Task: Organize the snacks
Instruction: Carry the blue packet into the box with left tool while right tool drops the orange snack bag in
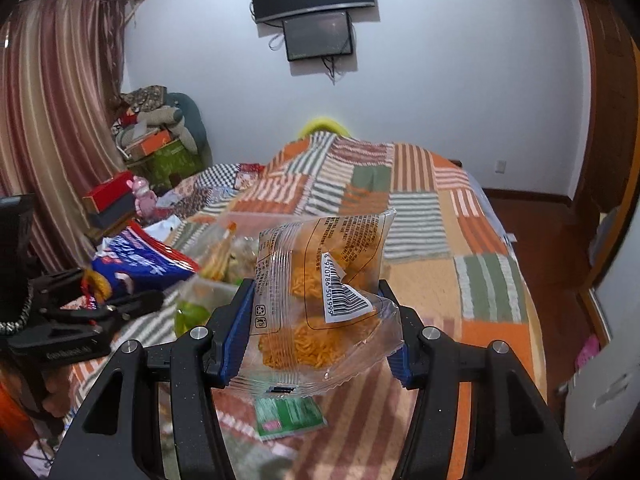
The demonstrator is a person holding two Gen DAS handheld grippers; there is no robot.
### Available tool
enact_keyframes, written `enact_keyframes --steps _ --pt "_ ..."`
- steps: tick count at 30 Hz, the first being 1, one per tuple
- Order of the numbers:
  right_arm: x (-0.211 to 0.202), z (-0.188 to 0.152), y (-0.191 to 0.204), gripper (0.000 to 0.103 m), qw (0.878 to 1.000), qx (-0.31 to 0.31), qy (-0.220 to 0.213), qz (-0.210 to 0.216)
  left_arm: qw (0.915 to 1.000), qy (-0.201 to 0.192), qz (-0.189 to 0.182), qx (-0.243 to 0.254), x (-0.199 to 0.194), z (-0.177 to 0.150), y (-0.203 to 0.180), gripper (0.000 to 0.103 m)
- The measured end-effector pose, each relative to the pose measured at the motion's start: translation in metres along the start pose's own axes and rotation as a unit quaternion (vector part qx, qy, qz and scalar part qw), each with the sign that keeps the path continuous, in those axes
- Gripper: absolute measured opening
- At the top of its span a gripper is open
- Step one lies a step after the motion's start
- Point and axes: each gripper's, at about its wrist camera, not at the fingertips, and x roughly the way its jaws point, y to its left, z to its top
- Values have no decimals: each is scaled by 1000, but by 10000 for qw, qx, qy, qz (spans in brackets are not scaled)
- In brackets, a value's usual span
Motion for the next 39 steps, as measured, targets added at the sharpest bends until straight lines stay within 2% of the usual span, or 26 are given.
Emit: enact_keyframes --steps 12,21,39 --pt "26 14 9 54 9999 -2 -60 104 9999 -80 -68 91 30 28 -10 61" --pt "48 23 1 54 10000 -6 -3 -45 9999 104 -64 11 65 40 -9 62" --pt "102 34 -9 54 9983 -131 531 -187 9982 539 153 -209 131 56 -1 61"
